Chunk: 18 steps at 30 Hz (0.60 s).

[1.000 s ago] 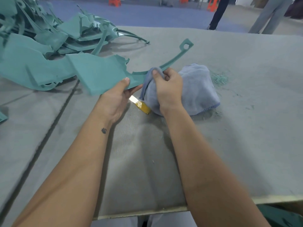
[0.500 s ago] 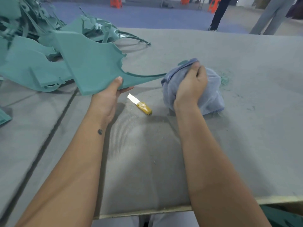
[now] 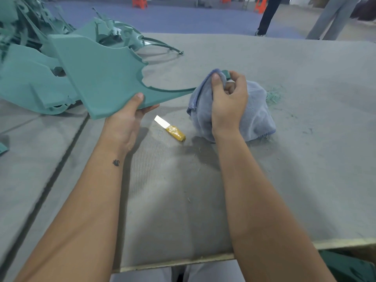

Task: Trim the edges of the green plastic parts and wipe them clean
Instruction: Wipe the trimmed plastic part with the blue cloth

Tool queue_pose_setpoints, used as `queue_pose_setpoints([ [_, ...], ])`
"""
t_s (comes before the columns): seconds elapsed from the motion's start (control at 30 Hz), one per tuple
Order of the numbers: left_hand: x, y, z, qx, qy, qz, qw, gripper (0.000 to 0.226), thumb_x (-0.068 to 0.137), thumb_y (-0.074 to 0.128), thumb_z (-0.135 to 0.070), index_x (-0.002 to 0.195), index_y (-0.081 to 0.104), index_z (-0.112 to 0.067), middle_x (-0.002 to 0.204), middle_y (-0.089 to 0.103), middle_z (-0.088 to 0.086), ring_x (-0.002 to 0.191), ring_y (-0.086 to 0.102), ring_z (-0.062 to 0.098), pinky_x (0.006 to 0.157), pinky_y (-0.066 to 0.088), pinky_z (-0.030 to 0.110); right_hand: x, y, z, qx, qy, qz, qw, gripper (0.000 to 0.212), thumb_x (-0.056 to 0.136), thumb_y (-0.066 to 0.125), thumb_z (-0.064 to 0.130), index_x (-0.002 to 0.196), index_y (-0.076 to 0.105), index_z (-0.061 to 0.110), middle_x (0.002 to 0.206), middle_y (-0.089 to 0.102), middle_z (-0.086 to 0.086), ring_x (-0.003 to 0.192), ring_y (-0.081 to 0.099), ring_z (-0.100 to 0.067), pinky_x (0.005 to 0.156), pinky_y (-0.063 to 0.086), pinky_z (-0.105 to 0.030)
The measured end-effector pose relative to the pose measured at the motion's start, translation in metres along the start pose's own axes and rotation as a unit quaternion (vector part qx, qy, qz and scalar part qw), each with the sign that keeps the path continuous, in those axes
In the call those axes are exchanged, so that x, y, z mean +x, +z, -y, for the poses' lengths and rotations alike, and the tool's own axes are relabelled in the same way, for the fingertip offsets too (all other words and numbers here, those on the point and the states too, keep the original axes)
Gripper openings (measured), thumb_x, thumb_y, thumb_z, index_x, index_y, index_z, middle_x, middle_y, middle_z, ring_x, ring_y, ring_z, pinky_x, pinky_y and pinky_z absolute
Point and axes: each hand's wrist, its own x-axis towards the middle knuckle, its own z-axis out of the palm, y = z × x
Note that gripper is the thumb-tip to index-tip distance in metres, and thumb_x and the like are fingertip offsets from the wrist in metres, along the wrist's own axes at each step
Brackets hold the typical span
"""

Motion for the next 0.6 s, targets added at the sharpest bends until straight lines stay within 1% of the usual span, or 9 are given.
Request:
queue_pose_setpoints([
  [0.03, 0.0, 0.0, 0.0, 0.0, -0.005, -0.002, 1.0, 0.027, 0.098, 0.046, 0.001, 0.124, 0.052, -0.006, 0.119, 0.061, 0.006, 0.102, 0.064, 0.018, 0.08, 0.055, 0.029, 0.0, 0.0, 0.0, 0.005, -0.009, -0.004, 1.0, 0.009, 0.093, 0.061, 0.019, 0.087, 0.055, 0.019, 0.063, 0.039, 0.011, 0.055, 0.038, 0.002, 0.058, 0.037, -0.012],
  [0.1, 0.0, -0.001, 0.001, 0.007, -0.018, -0.005, 1.0, 0.028, 0.098, 0.047, 0.001, 0.125, 0.052, -0.005, 0.121, 0.061, 0.007, 0.102, 0.065, 0.018, 0.078, 0.056, 0.029, 0.001, 0.0, -0.001, 0.011, -0.022, -0.016, 1.0, 0.02, 0.096, 0.056, 0.017, 0.076, 0.053, 0.018, 0.064, 0.039, 0.01, 0.058, 0.037, 0.001, 0.059, 0.036, -0.014],
  [0.2, 0.0, -0.001, 0.002, 0.012, -0.028, -0.009, 0.999, 0.026, 0.098, 0.048, 0.001, 0.123, 0.054, -0.004, 0.12, 0.062, 0.009, 0.099, 0.068, 0.018, 0.076, 0.057, 0.029, 0.003, 0.0, -0.002, 0.045, 0.013, -0.026, 0.999, 0.034, 0.101, 0.046, 0.017, 0.067, 0.047, 0.018, 0.064, 0.043, 0.007, 0.064, 0.041, -0.007, 0.064, 0.039, -0.022],
  [0.27, 0.001, -0.001, 0.003, 0.007, -0.033, -0.014, 0.999, 0.023, 0.098, 0.048, 0.002, 0.117, 0.057, -0.006, 0.117, 0.064, 0.008, 0.096, 0.069, 0.016, 0.075, 0.057, 0.028, 0.006, 0.0, -0.002, 0.117, 0.081, -0.032, 0.989, 0.032, 0.102, 0.043, 0.019, 0.073, 0.056, 0.015, 0.072, 0.055, 0.002, 0.073, 0.053, -0.013, 0.071, 0.048, -0.029],
  [0.33, 0.001, -0.001, 0.004, 0.001, -0.041, -0.012, 0.999, 0.02, 0.098, 0.047, 0.001, 0.111, 0.059, -0.007, 0.114, 0.065, 0.008, 0.095, 0.069, 0.017, 0.075, 0.057, 0.028, 0.01, -0.001, -0.001, 0.206, 0.166, -0.03, 0.964, 0.03, 0.103, 0.041, 0.025, 0.091, 0.064, 0.01, 0.085, 0.065, -0.004, 0.082, 0.063, -0.017, 0.077, 0.056, -0.031],
  [0.4, 0.001, 0.0, 0.005, -0.008, -0.052, -0.009, 0.999, 0.018, 0.098, 0.047, 0.001, 0.108, 0.061, -0.007, 0.113, 0.066, 0.008, 0.097, 0.069, 0.019, 0.075, 0.057, 0.028, 0.012, -0.002, -0.002, 0.218, 0.2, -0.004, 0.955, 0.033, 0.103, 0.042, 0.03, 0.091, 0.064, 0.009, 0.081, 0.066, -0.004, 0.079, 0.065, -0.017, 0.074, 0.056, -0.031],
  [0.5, -0.001, 0.005, 0.006, -0.011, -0.062, 0.0, 0.998, 0.017, 0.098, 0.047, 0.001, 0.104, 0.061, -0.007, 0.108, 0.067, 0.008, 0.094, 0.069, 0.019, 0.074, 0.057, 0.028, 0.008, 0.001, -0.003, 0.124, 0.118, 0.028, 0.985, 0.028, 0.1, 0.048, 0.022, 0.077, 0.057, 0.01, 0.074, 0.057, -0.007, 0.078, 0.057, -0.021, 0.08, 0.052, -0.04],
  [0.57, -0.002, 0.008, 0.005, -0.006, -0.071, -0.009, 0.997, 0.016, 0.098, 0.046, 0.001, 0.1, 0.061, -0.006, 0.104, 0.067, 0.01, 0.09, 0.07, 0.02, 0.071, 0.057, 0.027, 0.007, 0.0, -0.005, 0.063, 0.064, 0.012, 0.996, 0.029, 0.1, 0.048, 0.019, 0.074, 0.054, 0.009, 0.07, 0.055, -0.004, 0.073, 0.054, -0.015, 0.073, 0.05, -0.032],
  [0.6, -0.003, 0.009, 0.004, -0.007, -0.075, -0.017, 0.997, 0.016, 0.098, 0.046, 0.001, 0.099, 0.061, -0.005, 0.102, 0.066, 0.011, 0.088, 0.069, 0.021, 0.07, 0.057, 0.026, 0.006, 0.0, -0.005, 0.072, 0.068, 0.01, 0.995, 0.03, 0.101, 0.047, 0.02, 0.075, 0.056, 0.009, 0.07, 0.056, -0.003, 0.071, 0.055, -0.014, 0.071, 0.051, -0.029],
])
